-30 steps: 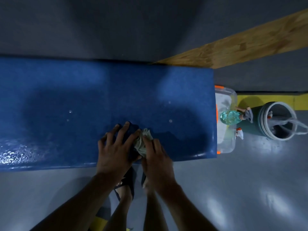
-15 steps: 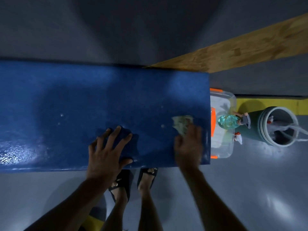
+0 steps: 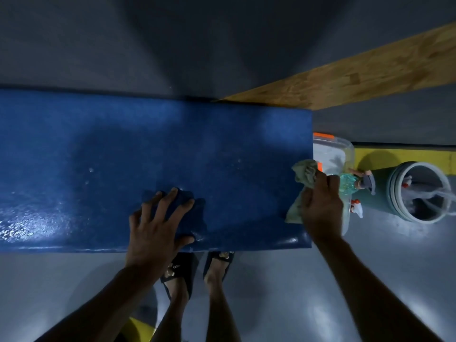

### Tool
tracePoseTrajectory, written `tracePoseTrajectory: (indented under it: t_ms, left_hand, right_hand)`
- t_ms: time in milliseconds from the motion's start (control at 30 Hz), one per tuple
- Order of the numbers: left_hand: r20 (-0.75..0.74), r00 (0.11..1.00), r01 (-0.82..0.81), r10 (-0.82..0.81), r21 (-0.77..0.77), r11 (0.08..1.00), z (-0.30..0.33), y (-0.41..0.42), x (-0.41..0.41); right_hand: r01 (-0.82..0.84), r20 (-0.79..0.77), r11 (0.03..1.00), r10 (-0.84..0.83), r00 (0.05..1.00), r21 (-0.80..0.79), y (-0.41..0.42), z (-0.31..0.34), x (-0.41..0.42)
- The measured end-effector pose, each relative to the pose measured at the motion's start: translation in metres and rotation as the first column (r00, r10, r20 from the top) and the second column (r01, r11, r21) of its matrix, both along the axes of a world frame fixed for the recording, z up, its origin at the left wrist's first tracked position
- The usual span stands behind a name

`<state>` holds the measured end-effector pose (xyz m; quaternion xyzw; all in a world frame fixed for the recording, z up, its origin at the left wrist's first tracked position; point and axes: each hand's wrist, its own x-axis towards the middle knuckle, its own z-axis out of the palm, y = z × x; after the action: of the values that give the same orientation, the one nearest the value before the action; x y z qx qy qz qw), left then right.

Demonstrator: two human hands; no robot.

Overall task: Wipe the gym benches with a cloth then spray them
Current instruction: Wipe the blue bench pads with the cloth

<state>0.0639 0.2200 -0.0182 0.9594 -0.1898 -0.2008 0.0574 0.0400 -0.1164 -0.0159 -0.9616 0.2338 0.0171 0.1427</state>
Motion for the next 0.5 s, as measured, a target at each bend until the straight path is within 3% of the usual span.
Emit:
tracePoseTrajectory:
  t_ms: [100,200,267,300,400,500]
  left_hand:
    - [-0.008,1.0,-0.002,0.002,0.006,1.0,0.0,0.0,-0.001]
    - [-0.008,1.0,0.009,-0.009,0.031,0.999,0.001,-0.002,0.002]
    - [-0.005,1.0,0.014,-0.014,0.03,0.999,0.002,-0.003,0.002]
    - [-0.009,1.0,0.008,-0.007,0.025,1.0,0.002,-0.004,0.002]
    - [-0.022,1.0,-0.01,0.011,0.021,1.0,-0.001,-0.002,0.002]
    - [-0.031,1.0,-0.002,0.002,0.017,1.0,-0.002,-0.001,0.002]
  right_hand:
    - [0.061,-0.017,0.996,-0.06,0.998,0.067,0.074,-0.007,0.009]
    - [-0.257,0.029,0.952,0.256,0.966,0.168,0.146,-0.007,0.013]
    - [-0.501,0.06,0.859,0.497,0.866,0.103,0.146,-0.006,0.011]
    - [-0.54,0.019,0.839,0.54,0.841,0.069,0.131,-0.005,0.013]
    - [-0.446,-0.118,0.895,0.441,0.89,-0.015,0.063,-0.007,0.024]
    - [-0.276,-0.077,0.96,0.28,0.957,0.052,0.012,-0.003,0.026]
